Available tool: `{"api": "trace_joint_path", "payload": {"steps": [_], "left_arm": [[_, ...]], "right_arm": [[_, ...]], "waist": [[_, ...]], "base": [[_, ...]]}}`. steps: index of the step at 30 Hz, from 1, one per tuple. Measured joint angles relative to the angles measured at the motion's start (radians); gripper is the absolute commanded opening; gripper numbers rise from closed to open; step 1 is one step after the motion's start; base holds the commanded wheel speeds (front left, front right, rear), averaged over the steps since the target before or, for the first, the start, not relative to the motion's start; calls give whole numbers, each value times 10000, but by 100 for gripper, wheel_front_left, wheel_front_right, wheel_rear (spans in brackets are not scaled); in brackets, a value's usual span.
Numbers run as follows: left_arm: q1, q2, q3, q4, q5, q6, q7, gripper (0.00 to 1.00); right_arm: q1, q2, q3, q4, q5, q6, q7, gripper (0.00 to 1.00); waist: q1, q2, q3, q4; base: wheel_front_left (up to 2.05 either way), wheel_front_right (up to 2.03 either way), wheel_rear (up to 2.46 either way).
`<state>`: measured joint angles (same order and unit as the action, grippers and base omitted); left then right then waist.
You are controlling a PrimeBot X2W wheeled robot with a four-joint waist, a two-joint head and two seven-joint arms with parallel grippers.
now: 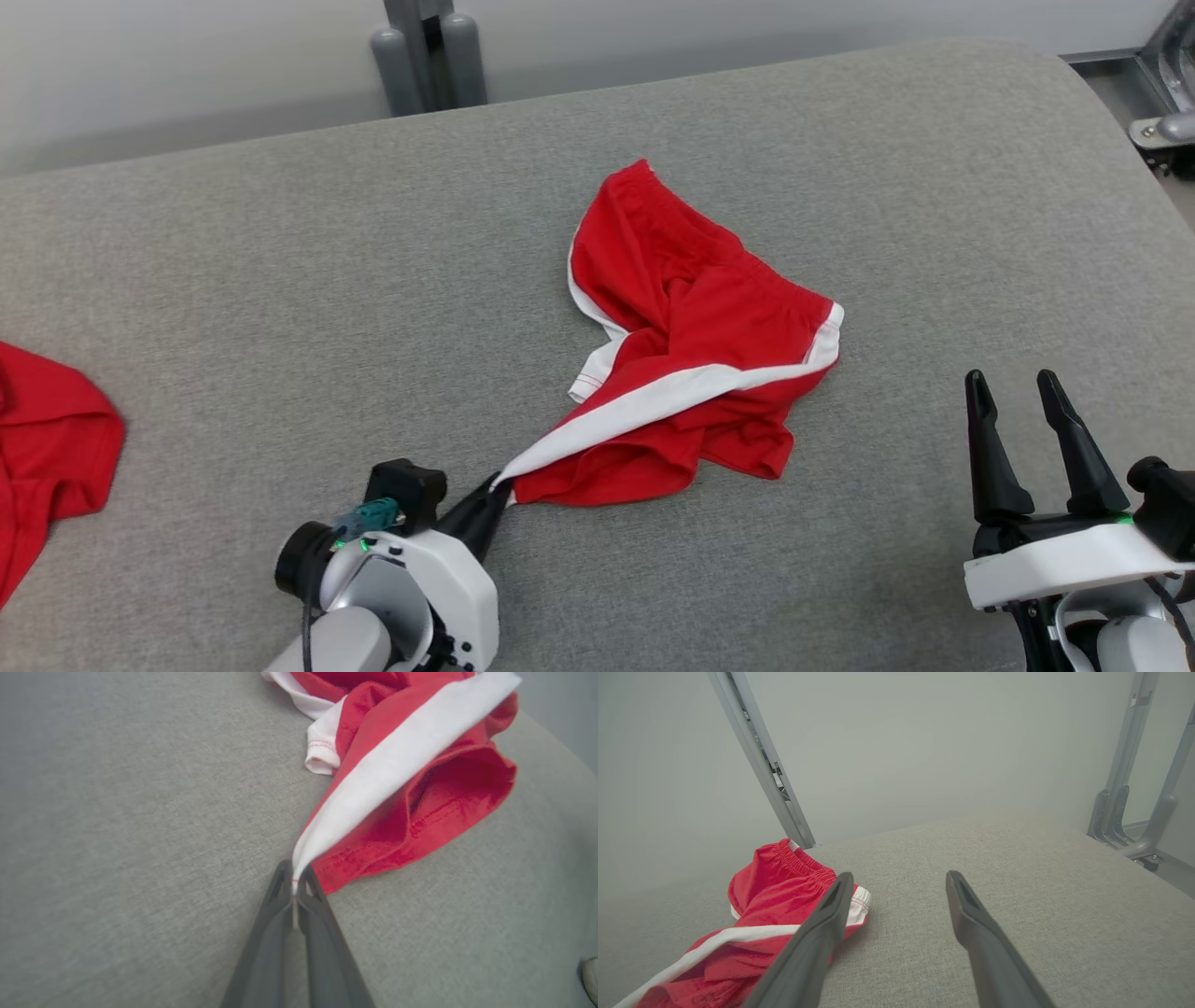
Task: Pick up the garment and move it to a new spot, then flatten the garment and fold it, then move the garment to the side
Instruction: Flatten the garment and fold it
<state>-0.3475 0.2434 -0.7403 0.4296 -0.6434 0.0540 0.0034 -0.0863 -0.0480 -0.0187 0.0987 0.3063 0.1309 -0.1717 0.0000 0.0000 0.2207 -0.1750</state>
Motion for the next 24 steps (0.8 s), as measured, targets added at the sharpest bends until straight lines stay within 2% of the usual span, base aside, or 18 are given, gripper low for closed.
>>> {"api": "trace_joint_path", "payload": {"steps": [8, 12, 13, 14, 15, 16, 24], "left_arm": [[421, 1375, 938, -1325, -178, 840, -33, 0], [498, 1703, 1149, -1781, -257, 1012, 102, 0], [507, 1720, 1225, -1862, -268, 1083, 92, 29], [507, 1739, 1283, -1908, -336, 1133, 144, 63], [517, 1751, 1313, -1908, -410, 1156, 215, 63], [537, 1756, 1373, -1916, -453, 1216, 209, 100], [1048, 1850, 1858, -2148, -874, 1553, -77, 100]], "right_arm": [[-225, 2, -190, 92, -123, 0, 121, 100], [-358, 2, -198, 192, -153, 0, 132, 100], [-376, 2, -194, 211, -153, 0, 132, 100], [-387, 2, -184, 236, -153, 0, 130, 100], [-391, 0, -173, 268, -153, 0, 130, 100], [-400, 0, -153, 301, -153, 0, 132, 100], [-417, 0, -347, 408, -278, 0, 142, 100]], "waist": [[0, 0, -134, 952], [0, 0, -187, 1169], [1, 0, -195, 1193], [0, 0, -204, 1208], [0, 0, -212, 1211], [0, 0, -219, 1205], [0, 0, -411, 1137]], "base": [[0, 0, 0], [0, 0, 0], [0, 0, 0], [0, 0, 0], [0, 0, 0], [0, 0, 0], [0, 0, 0]]}}
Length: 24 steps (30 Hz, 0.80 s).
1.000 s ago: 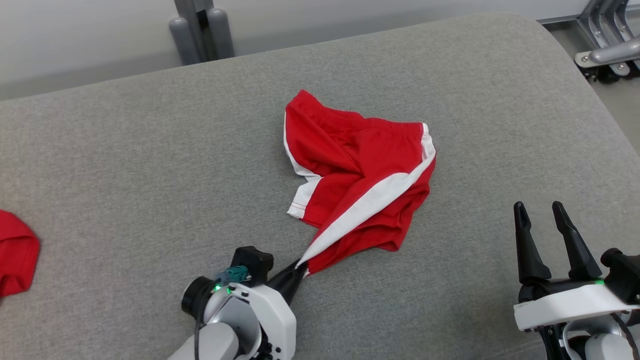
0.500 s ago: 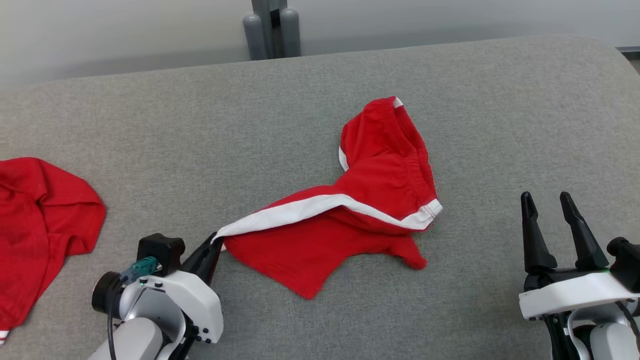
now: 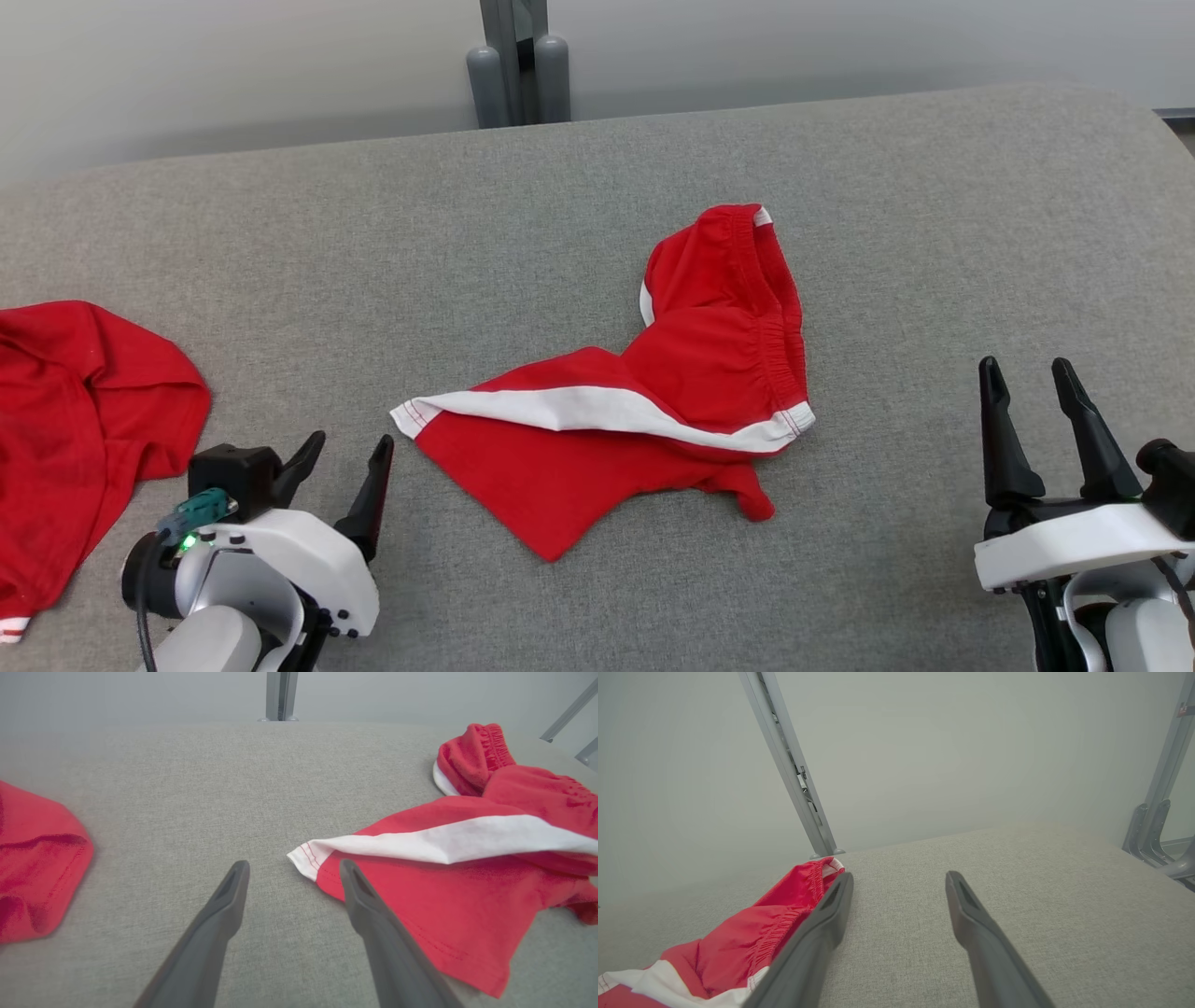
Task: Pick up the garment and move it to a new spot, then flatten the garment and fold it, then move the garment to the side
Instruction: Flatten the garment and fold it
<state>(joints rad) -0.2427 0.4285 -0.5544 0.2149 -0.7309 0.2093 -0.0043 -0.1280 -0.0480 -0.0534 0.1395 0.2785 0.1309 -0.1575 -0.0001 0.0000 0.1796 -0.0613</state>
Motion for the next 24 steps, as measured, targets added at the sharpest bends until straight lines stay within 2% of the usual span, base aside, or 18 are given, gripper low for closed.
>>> {"api": "trace_joint_path", "payload": {"steps": [4, 10, 18, 24], "left_arm": [[260, 293, 445, -290, -96, 303, -291, 100], [467, 349, 1160, -1158, -190, 692, -1218, 100], [498, 337, 1549, -2065, 107, 1018, -2050, 100], [908, 466, 1576, -2142, 345, 1271, -2178, 100]], "right_arm": [[2, 2, -94, -56, -186, 0, 82, 100], [-46, 2, -75, -282, -476, 0, 211, 100], [-173, 2, 339, -443, -773, 0, 560, 100], [48, 4, 600, -360, -767, 0, 692, 100]], "waist": [[0, 0, -200, 61], [1, 0, -566, 230], [1, 0, -1052, 447], [0, 0, -1332, 522]], "base": [[0, 0, 0], [0, 0, 0], [0, 0, 0], [0, 0, 0]]}}
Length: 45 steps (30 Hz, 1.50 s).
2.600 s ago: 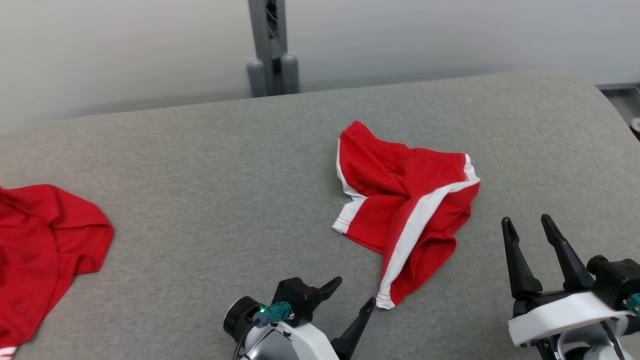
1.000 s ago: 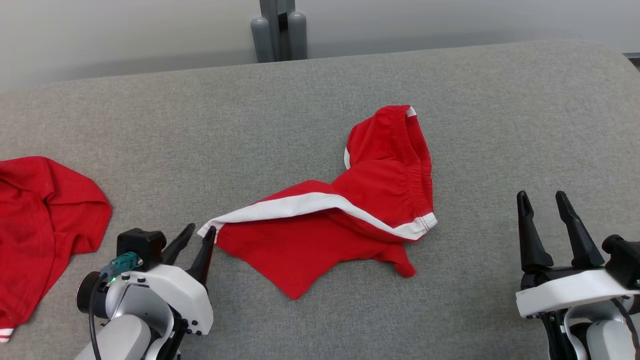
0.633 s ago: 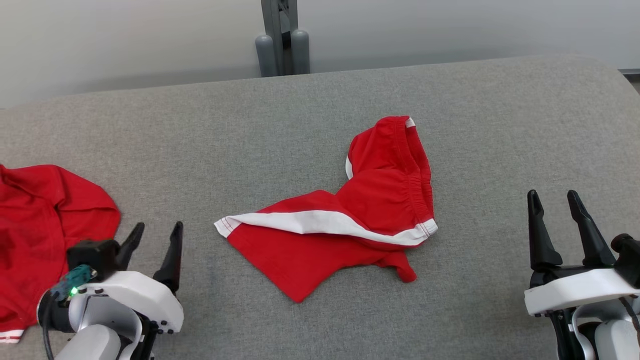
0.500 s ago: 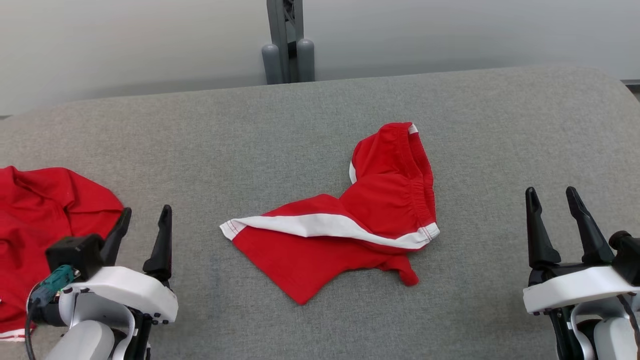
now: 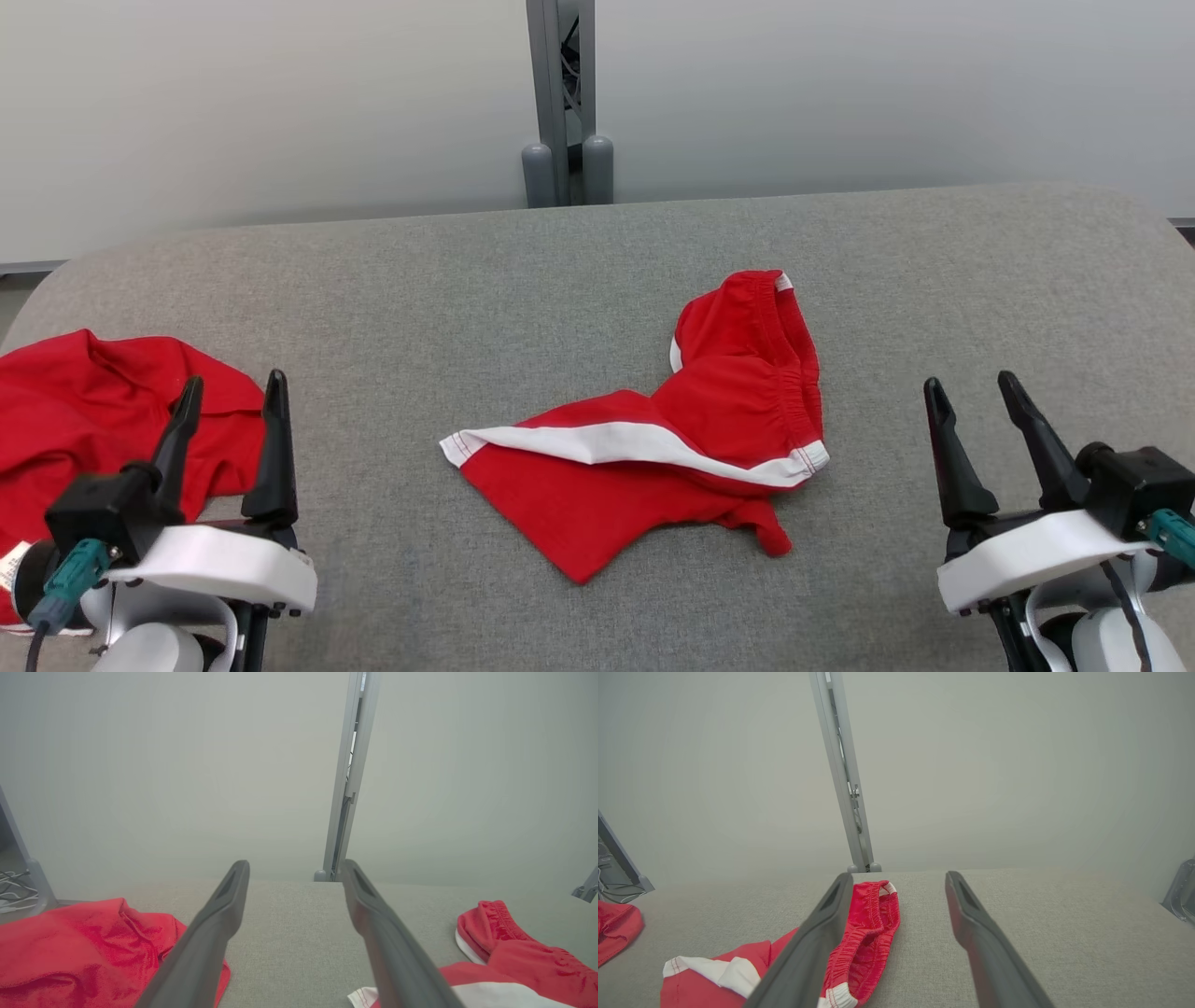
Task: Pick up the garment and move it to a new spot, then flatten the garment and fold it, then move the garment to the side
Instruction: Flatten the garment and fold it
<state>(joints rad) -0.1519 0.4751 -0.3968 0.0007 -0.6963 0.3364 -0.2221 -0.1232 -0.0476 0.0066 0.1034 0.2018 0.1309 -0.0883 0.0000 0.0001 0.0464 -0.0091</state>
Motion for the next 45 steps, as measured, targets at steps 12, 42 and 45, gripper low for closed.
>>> {"api": "trace_joint_path", "payload": {"steps": [12, 42, 45], "left_arm": [[1096, 370, -305, -523, 443, 715, 270, 100], [-510, -138, -2205, 729, -650, -1356, 3386, 100], [-1125, -341, -2320, 1333, -717, -1733, 3551, 100]], "right_arm": [[883, -2, -56, 178, 267, 0, 92, 100], [500, -186, 1323, 102, -433, 0, 1689, 100], [81, -399, 1638, 226, -433, 0, 1785, 100]], "waist": [[0, 0, -312, 109], [0, 0, 508, 79], [0, 0, 877, 75]], "base": [[0, 0, 0], [0, 0, 0], [0, 0, 0]]}}
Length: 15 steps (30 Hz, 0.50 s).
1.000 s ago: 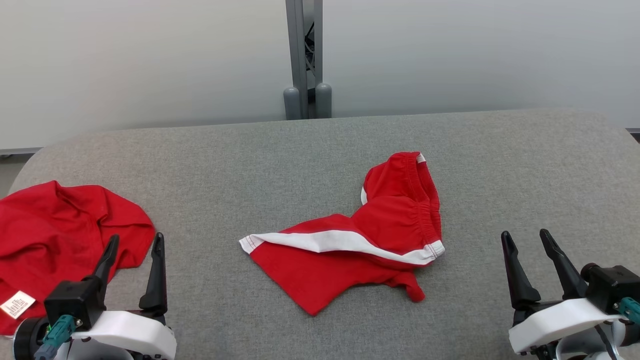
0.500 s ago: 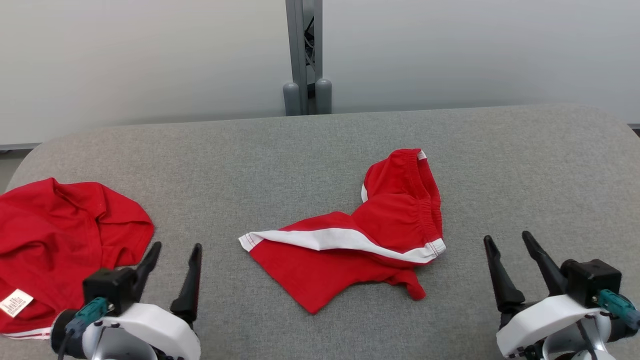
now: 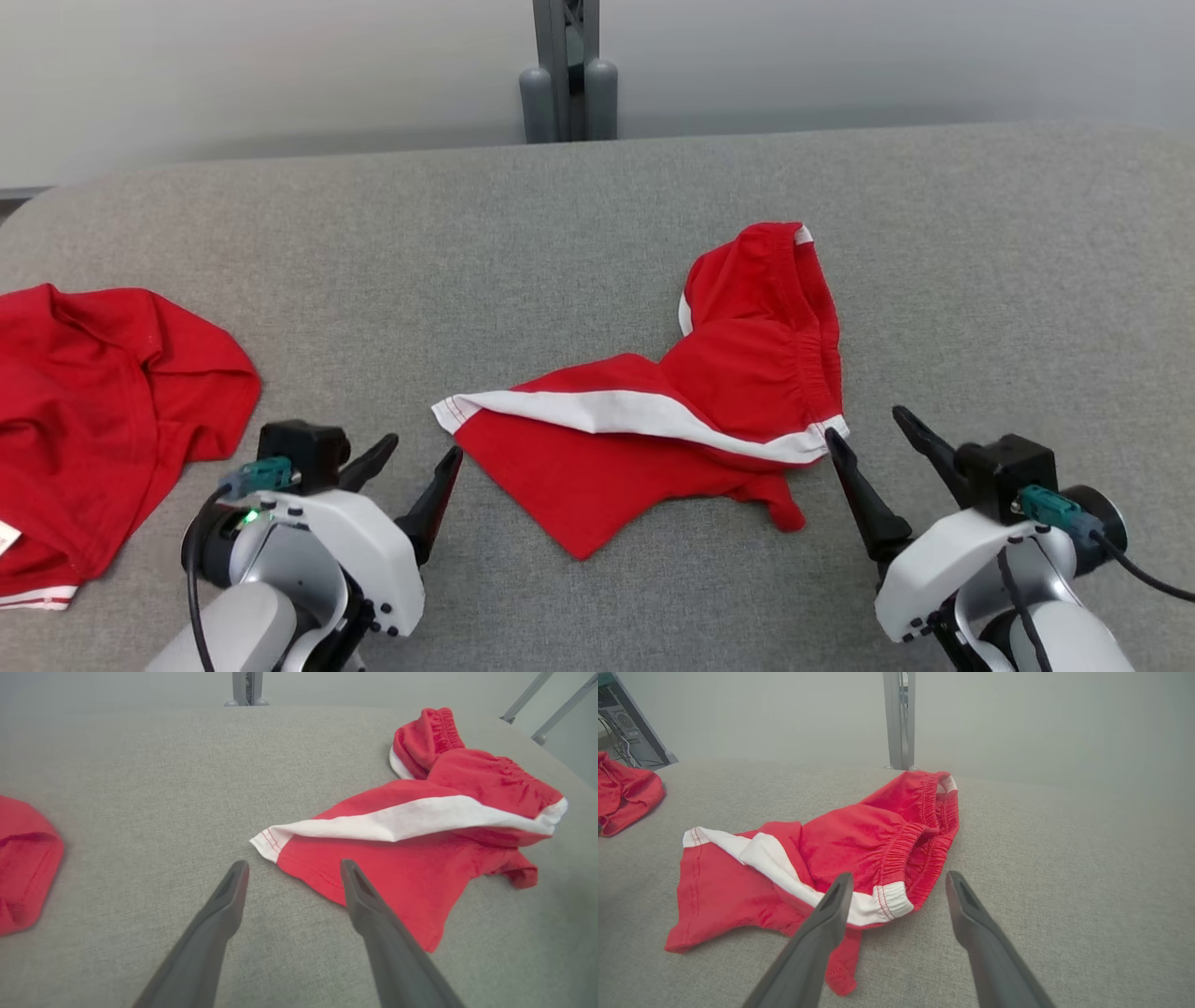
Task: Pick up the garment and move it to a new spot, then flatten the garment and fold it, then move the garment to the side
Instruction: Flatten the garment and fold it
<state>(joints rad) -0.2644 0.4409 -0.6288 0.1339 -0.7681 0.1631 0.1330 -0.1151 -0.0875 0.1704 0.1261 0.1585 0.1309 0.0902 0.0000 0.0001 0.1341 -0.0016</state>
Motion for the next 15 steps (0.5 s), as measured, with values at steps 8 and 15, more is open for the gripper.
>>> {"api": "trace_joint_path", "payload": {"steps": [8, 15], "left_arm": [[-1876, -500, -291, 1906, 6, -1026, 314, 100], [-2648, -815, -343, 3129, -27, -1524, 303, 100]], "right_arm": [[-1112, -541, 688, 291, 6, 0, 128, 100], [-1326, -677, 1104, 466, 196, 0, 209, 100]], "waist": [[0, 0, 1188, -26], [0, 0, 1854, -29]], "base": [[0, 0, 0], [0, 0, 0]]}}
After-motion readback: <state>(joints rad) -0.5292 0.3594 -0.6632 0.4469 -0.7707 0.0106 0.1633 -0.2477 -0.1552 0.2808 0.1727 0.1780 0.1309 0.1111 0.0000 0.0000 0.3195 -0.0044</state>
